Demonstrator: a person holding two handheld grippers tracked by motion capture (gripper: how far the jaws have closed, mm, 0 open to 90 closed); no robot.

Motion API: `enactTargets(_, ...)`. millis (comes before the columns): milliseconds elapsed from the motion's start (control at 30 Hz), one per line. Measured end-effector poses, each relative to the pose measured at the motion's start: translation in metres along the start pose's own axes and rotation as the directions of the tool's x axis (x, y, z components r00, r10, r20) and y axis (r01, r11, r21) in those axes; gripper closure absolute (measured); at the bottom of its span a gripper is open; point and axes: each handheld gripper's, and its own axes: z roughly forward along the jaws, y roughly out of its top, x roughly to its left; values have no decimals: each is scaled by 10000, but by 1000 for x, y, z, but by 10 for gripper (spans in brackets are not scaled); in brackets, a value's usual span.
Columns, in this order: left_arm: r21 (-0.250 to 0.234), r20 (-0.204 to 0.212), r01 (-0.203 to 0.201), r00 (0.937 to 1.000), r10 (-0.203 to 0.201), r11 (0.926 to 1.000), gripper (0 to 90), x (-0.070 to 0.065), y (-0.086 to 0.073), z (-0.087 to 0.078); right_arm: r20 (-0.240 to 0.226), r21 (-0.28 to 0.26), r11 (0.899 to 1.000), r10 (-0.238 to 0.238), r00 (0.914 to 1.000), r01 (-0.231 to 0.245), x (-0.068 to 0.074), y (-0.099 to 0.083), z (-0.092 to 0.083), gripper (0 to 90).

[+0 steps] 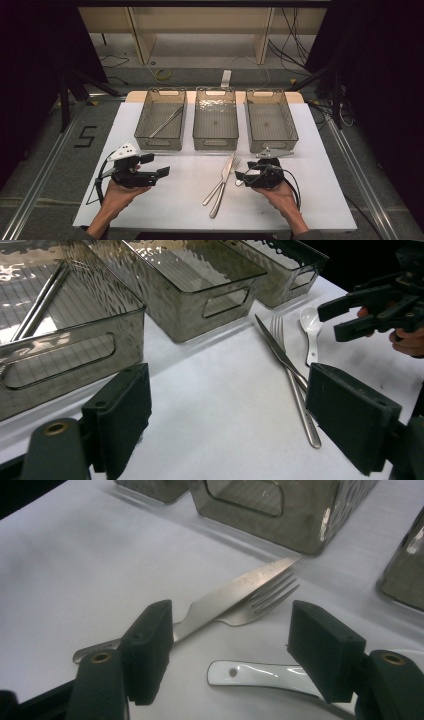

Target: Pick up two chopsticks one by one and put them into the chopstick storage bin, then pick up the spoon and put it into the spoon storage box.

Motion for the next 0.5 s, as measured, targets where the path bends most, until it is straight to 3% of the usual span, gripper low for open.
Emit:
enactTargets(267, -21, 6, -126, 9999, 126, 9999, 182, -6, -1, 0, 23, 360, 9994, 11, 10000, -12, -2, 1, 7, 471)
enactTargets(500, -71, 88, -52, 9999, 53, 10000, 182, -8, -2, -2, 106, 723, 9974, -55, 9999, 47, -3, 4, 14, 652)
